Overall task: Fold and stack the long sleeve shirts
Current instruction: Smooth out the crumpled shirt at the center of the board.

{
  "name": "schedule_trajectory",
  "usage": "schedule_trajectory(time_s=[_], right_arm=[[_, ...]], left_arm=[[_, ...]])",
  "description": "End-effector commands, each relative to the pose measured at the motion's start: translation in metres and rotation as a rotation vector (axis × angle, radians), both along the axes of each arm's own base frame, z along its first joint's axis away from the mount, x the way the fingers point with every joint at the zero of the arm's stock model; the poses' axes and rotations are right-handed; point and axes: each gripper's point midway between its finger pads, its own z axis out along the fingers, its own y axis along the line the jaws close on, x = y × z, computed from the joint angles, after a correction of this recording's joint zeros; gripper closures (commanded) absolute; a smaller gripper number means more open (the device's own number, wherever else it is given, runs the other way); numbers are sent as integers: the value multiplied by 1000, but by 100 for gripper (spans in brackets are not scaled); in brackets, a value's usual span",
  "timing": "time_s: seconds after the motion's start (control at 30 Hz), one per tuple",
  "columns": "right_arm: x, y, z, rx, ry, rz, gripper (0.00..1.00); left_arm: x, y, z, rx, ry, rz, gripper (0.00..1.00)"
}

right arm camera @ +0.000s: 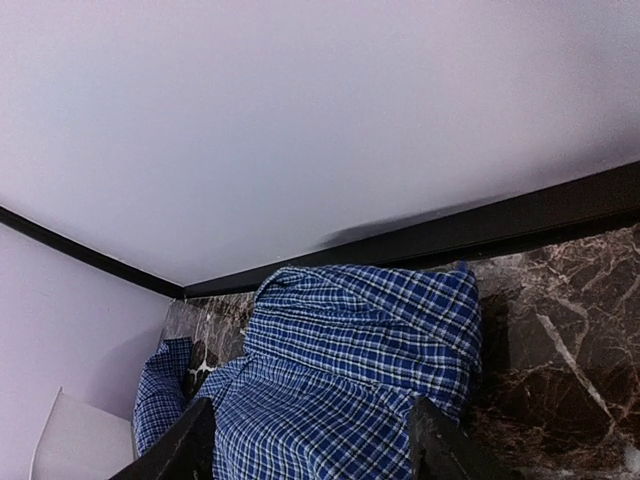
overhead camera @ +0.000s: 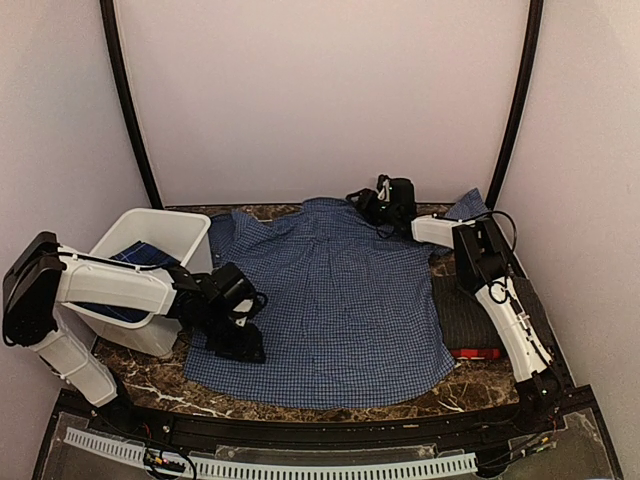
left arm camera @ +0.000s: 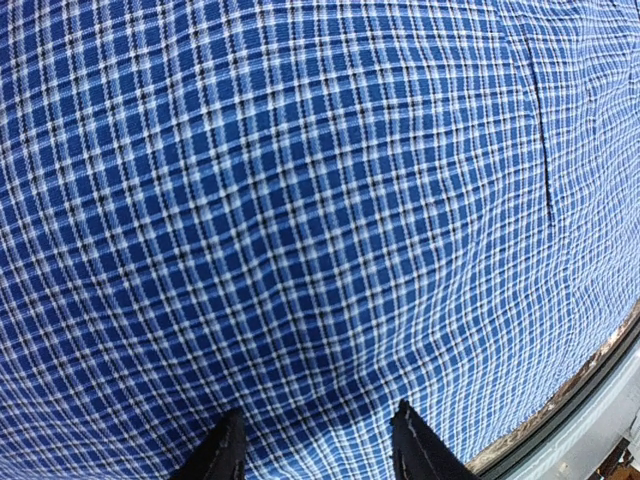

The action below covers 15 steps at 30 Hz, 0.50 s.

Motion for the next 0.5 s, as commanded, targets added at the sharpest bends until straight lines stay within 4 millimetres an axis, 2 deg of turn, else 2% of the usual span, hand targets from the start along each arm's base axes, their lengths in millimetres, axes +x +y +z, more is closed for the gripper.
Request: schedule_trajectory(time_s=[0.0, 0.17, 0.33, 0.37, 0.4, 0.47], right_arm=[[-4, 0, 66, -27, -96, 52, 33], [-29, -10, 88, -148, -80, 81, 20], [-65, -32, 95, -253, -35, 64, 12], [-73, -36, 91, -265, -18, 61, 11], [-82, -41, 98, -275, -20, 55, 11], [-96, -54, 92, -316, 1, 25, 10]], left_arm=[[-33, 33, -17, 120, 106, 11, 51], [-16, 28, -1, 129, 46, 20, 51], [2, 12, 17, 95, -8, 10, 51], [4, 10, 19, 92, -14, 8, 51], [8, 5, 23, 82, -25, 3, 51], [14, -1, 30, 71, -42, -6, 51]])
